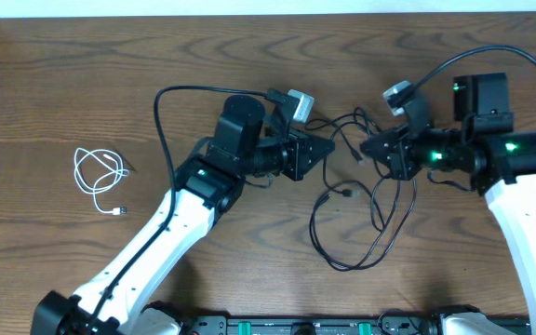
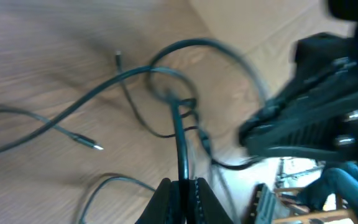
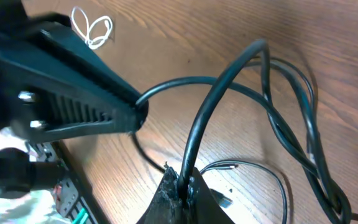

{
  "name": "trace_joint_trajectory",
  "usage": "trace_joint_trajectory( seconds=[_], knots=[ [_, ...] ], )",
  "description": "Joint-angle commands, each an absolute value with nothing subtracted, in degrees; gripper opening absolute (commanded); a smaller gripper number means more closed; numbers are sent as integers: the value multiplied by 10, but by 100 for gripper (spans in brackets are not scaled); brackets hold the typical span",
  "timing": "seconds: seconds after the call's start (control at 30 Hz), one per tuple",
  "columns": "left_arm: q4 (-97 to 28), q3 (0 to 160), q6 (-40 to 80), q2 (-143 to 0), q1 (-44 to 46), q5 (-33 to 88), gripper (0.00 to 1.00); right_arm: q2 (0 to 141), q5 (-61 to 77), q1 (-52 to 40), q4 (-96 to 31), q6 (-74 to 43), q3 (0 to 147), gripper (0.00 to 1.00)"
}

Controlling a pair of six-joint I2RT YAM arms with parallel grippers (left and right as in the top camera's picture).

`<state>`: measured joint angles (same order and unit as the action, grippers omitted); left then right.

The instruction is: Untangle cables

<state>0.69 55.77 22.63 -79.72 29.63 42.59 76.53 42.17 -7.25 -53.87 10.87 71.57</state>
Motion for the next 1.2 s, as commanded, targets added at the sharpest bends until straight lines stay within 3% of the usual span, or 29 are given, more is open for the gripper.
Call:
trace_joint_trajectory(
  seconds=[0.0, 0.2, 0.43, 0.73, 0.83, 1.0, 1.07, 1.13, 1.17],
  knots=[
    [9, 564, 237, -793, 297, 463, 8, 761, 392, -104, -536, 119, 724, 1],
    [10, 564, 228, -799, 297, 454, 8, 760, 420, -120, -535, 123, 724, 2],
    [26, 564, 228, -820, 300, 454, 8, 759, 535, -121, -547, 125, 724, 9],
    [47, 564, 249, -865, 300, 418, 8, 753, 586, -121, -548, 136, 724, 4],
    [72, 564, 276, -868, 303, 420, 8, 753, 619, -122, -521, 135, 724, 9],
    [77, 564, 282, -868, 309, 420, 8, 753, 536, -126, -490, 64, 724, 63],
    [65, 564, 281, -868, 309, 420, 8, 753, 500, -119, -476, 8, 724, 76],
    [55, 564, 279, -868, 309, 420, 8, 753, 459, -109, -469, -65, 724, 83],
    [51, 564, 277, -868, 309, 420, 7, 753, 437, -104, -470, -95, 724, 95]
  ],
)
